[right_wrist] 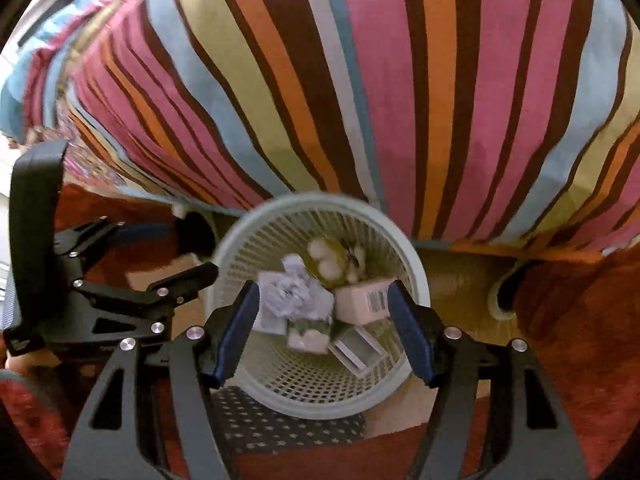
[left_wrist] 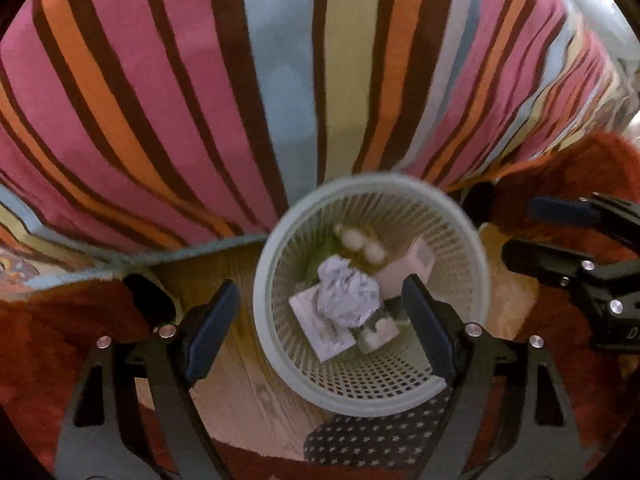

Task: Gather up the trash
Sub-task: 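Move both grippers back over the remaining items on the bed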

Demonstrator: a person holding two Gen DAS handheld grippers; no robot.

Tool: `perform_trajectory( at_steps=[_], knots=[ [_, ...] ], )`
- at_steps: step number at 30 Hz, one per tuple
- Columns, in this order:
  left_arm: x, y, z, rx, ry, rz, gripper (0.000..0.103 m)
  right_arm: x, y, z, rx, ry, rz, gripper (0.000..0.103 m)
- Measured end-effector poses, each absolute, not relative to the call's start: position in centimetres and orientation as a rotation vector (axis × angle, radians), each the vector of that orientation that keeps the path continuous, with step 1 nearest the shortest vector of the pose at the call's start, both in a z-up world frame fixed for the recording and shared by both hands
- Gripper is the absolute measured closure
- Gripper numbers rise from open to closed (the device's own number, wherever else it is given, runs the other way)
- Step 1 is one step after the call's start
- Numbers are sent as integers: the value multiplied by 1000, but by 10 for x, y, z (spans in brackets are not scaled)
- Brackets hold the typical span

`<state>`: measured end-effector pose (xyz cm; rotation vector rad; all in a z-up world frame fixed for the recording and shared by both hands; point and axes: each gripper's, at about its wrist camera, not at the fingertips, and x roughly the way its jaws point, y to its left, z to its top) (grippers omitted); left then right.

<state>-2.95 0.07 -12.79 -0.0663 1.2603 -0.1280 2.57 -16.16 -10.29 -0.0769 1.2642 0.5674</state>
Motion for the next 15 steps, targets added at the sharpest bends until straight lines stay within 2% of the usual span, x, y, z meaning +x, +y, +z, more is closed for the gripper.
perform_trajectory(
  at_steps=[4, 8, 11, 13, 15],
  knots=[
    [-18, 5, -66, -72, 1174, -241, 22, 38, -165, -52, -19, 1168, 645, 40],
    [13, 18, 10, -13, 1012, -279, 22, 72, -171, 13, -22, 976, 655, 40],
    [58, 33, 53, 4, 911, -277, 22, 119, -173, 52, -40, 839, 610, 40],
    [94, 42, 68, 26, 859, -222, 22, 164, -168, 71, -72, 755, 539, 36],
    [138, 54, 74, 37, 834, -146, 12, 207, -159, 80, -85, 699, 485, 34]
  ],
)
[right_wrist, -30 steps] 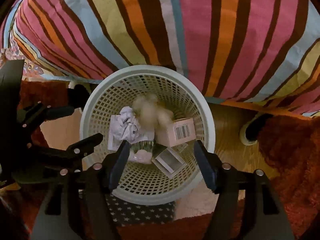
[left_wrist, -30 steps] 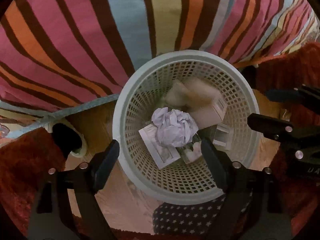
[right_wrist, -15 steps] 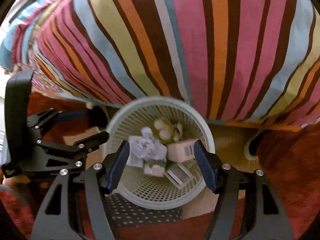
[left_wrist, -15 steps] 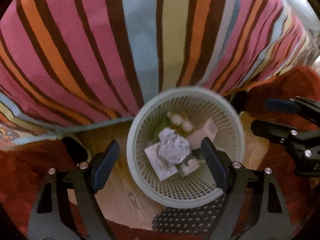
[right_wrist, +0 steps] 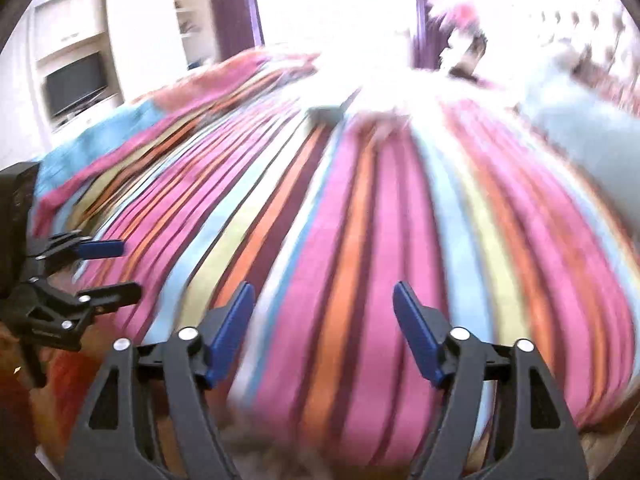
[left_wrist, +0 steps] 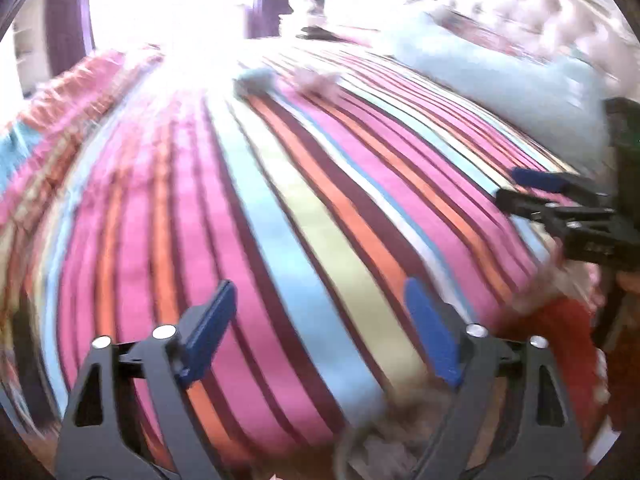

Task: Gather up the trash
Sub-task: 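Move both grippers back over the remaining items on the bed, then grasp the teal box with the left gripper while the right gripper grasps the pink plush toy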

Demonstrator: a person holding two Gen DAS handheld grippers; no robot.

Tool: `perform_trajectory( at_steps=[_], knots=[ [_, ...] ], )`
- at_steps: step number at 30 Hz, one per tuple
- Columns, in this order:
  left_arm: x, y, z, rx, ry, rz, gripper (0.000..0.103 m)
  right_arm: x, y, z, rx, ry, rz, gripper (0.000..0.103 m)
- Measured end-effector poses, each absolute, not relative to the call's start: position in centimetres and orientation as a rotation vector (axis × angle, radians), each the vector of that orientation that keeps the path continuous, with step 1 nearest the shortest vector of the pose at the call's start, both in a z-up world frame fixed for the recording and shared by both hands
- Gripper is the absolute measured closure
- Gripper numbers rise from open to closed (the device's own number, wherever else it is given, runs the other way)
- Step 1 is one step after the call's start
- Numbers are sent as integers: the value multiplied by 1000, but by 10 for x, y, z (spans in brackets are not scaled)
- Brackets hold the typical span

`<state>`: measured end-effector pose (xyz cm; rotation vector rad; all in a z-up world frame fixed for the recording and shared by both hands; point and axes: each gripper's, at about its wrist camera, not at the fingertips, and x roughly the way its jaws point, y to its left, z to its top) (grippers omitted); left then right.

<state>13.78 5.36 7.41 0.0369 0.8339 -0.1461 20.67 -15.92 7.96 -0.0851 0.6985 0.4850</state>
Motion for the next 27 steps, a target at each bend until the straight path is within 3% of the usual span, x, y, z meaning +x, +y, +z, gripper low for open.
perform_trajectory(
  at_steps=[11, 27],
  knots=[
    [324, 96, 71, 63, 797, -24, 12, 396, -111, 59, -75, 755, 329, 34],
    [488, 130, 57, 85, 814, -94, 12, 505, -75, 24, -79, 894, 305, 34]
  ],
)
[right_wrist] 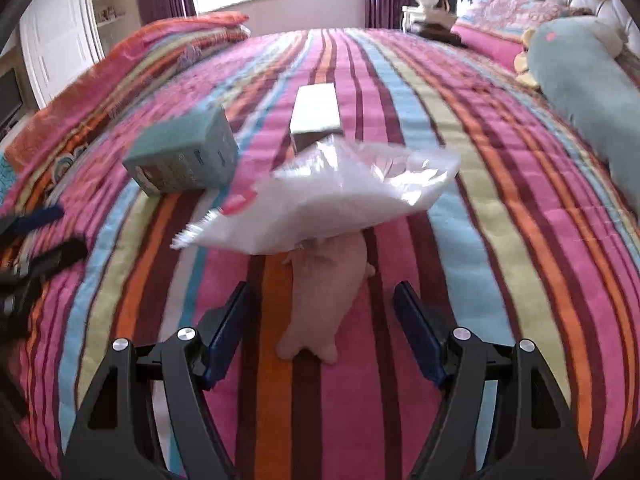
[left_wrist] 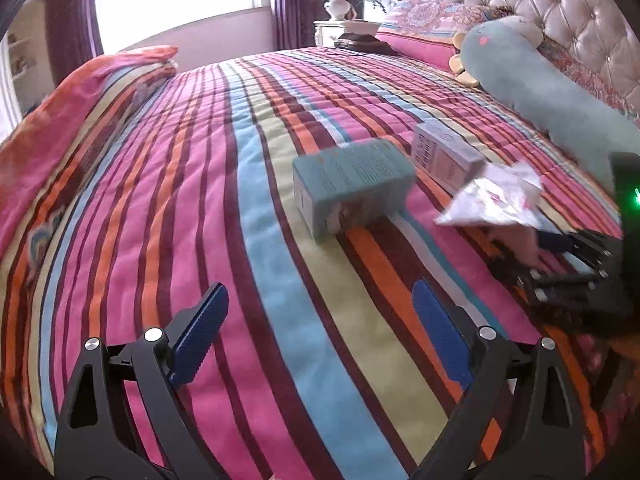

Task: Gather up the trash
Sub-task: 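Grasp the teal box with the left gripper while the right gripper grasps the pink plush toy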

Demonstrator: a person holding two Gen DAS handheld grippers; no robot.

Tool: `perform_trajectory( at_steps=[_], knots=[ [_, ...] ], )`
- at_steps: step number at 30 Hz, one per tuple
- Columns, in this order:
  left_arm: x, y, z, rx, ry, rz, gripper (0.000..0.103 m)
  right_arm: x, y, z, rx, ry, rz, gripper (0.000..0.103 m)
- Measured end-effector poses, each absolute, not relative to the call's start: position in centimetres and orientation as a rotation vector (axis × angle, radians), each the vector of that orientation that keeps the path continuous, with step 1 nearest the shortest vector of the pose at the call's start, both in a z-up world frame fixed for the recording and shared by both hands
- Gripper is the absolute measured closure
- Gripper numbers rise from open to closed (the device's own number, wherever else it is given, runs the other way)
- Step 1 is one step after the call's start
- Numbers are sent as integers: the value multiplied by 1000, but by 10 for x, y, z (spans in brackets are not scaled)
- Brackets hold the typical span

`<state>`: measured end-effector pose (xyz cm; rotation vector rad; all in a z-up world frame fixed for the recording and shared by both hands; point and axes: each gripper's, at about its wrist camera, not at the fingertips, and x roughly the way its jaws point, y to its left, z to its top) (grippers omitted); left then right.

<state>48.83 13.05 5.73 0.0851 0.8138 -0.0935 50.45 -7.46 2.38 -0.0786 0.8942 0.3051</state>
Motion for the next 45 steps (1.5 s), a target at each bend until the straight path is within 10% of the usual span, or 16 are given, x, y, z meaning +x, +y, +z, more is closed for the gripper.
perform_trajectory(
  at_steps=[25, 28, 30, 32, 45],
  knots=[
    [621, 92, 26, 69, 915, -135, 12, 514, -75, 25, -63, 890, 319, 34],
    [617, 97, 21, 36, 922, -93, 26, 515, -76, 25, -63, 888, 319, 35],
    [614, 104, 23, 18, 920, -46, 51, 515, -77, 25, -62, 882, 315, 60],
    [612, 111, 26, -24, 926, -44, 52, 515, -80, 27, -47, 875, 324, 74],
    [459, 124, 39, -82, 911, -46, 52, 441, -96, 31, -11, 891, 415, 76]
  ],
)
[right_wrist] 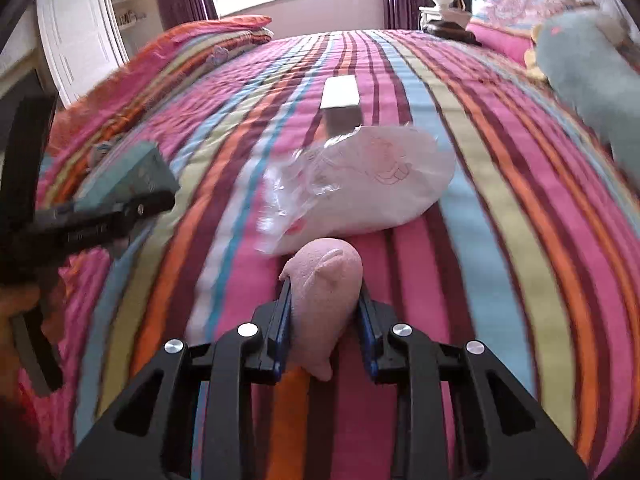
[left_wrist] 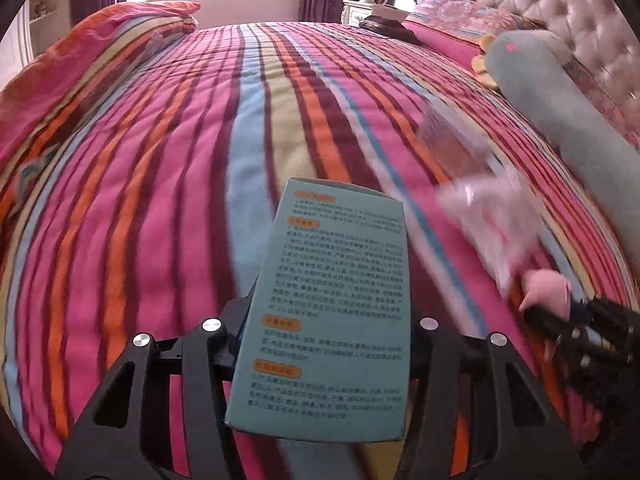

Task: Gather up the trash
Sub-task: 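Grasp the teal box with the left gripper while the right gripper grasps the pink plush toy, then carry both items over the wastebasket and open both grippers to drop them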

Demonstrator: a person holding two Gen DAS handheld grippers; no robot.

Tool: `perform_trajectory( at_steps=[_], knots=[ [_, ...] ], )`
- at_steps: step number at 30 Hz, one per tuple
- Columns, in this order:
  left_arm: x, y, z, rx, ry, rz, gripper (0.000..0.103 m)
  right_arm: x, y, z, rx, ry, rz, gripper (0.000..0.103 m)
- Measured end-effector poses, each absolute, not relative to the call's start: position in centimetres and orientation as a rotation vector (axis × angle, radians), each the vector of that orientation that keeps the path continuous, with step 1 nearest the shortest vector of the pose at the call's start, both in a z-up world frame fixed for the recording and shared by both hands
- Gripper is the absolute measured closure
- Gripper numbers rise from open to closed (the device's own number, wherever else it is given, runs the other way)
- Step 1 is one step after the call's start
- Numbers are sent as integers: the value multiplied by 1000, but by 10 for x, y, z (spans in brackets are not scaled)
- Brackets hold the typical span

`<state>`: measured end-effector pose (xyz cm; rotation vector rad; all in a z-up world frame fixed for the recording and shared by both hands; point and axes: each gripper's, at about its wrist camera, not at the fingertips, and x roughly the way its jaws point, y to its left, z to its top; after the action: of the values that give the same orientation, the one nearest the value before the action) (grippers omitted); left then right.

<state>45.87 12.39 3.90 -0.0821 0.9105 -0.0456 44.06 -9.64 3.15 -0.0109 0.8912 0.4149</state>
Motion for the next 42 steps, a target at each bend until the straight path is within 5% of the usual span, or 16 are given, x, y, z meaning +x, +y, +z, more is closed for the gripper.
perform_trajectory(
  at_steps=[15, 21, 33, 42],
  knots=[
    [129, 97, 68, -85, 771, -121, 52, 172, -145, 62, -46, 793, 632, 76],
    [8, 58, 17, -26, 902, -139, 52, 76, -150, 23, -77, 949, 702, 76],
    [-42, -8, -162, -31, 1322, -169, 52, 22, -135, -130, -160, 1337, 545, 76],
    [-40, -24, -174, 3, 1374, -184, 52, 19, -147, -168, -142, 1436, 496, 76]
  ],
)
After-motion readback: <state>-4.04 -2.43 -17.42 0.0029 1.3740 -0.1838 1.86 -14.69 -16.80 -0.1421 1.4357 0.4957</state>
